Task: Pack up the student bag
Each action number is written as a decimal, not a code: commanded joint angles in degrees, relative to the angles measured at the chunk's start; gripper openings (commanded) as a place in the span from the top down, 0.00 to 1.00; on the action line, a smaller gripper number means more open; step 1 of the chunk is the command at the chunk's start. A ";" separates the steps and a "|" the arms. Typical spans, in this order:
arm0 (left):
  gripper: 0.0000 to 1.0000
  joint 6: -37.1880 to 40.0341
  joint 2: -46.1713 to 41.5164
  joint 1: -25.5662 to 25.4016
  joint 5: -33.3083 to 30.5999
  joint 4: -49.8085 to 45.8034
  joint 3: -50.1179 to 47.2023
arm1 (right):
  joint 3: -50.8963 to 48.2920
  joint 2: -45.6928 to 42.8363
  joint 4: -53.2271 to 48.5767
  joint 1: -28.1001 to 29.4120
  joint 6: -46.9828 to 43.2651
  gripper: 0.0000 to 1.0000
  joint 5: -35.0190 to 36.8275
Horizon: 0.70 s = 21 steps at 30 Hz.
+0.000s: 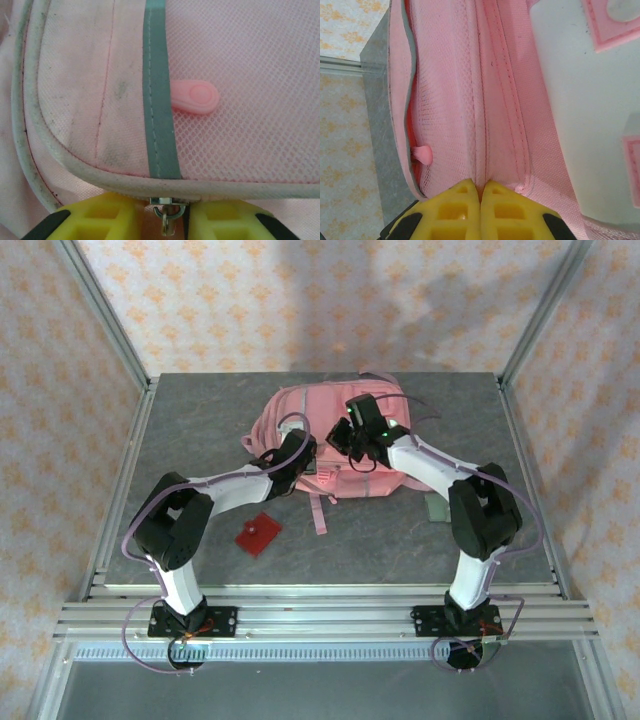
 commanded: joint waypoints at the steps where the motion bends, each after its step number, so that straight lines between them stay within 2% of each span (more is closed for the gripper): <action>1: 0.68 3.04 0.51 0.89 0.87 1.92 1.31 | -0.02 -5.34 5.17 0.46 -1.02 1.00 -2.13; 6: 0.67 4.94 3.80 1.09 2.24 2.44 5.16 | -0.99 -5.53 5.80 0.46 -0.67 1.00 -3.02; 7: 0.75 5.15 4.36 1.09 2.20 2.26 5.86 | -1.33 -5.59 5.91 0.46 -0.64 1.00 -2.97; 9: 0.99 5.51 4.94 1.26 2.25 2.15 6.73 | -2.00 -5.86 6.00 0.46 -0.73 1.00 -2.85; 15: 1.00 5.86 1.74 2.60 2.90 0.73 3.99 | -2.86 -5.83 4.50 0.30 -2.01 1.00 -1.24; 21: 1.00 4.99 -4.33 8.02 3.33 -1.40 -4.03 | -6.02 -6.46 3.37 -0.46 -3.27 1.00 0.41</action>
